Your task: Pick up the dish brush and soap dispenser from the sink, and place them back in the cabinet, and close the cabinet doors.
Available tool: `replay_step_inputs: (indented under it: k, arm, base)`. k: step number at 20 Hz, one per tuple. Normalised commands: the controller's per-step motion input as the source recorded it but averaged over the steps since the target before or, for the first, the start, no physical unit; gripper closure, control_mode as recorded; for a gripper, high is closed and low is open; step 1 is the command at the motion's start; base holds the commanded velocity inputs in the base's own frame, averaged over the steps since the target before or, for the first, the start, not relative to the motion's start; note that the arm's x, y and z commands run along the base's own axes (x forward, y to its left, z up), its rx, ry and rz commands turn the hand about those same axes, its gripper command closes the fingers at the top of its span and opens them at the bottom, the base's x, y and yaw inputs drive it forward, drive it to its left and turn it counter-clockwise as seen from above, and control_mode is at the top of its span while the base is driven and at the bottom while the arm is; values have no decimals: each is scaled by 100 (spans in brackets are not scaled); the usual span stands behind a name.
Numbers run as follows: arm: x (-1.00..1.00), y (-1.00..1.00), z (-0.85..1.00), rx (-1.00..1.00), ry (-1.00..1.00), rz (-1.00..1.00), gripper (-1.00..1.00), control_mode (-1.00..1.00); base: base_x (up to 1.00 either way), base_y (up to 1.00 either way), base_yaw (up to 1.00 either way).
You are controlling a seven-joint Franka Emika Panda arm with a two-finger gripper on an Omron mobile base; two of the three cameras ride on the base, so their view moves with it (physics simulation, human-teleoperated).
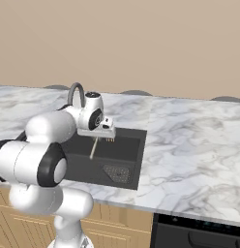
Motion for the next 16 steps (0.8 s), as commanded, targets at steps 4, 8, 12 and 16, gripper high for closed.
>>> replay_step_inputs:
  k: [4, 8, 12, 16]
  arm:
    - [-23, -10, 33, 0, -3, -2, 100, -100]
    - [-40, -18, 31, 0, -7, -1, 100, -100]
    - [-53, -20, 35, 0, -9, 0, 100, -100]
    - [-26, -7, 40, -1, -7, -1, 100, -100]
  base:
    - [0, 0, 0]
    - [0, 0, 0]
    - [0, 0, 0]
    - [0, 0, 0]
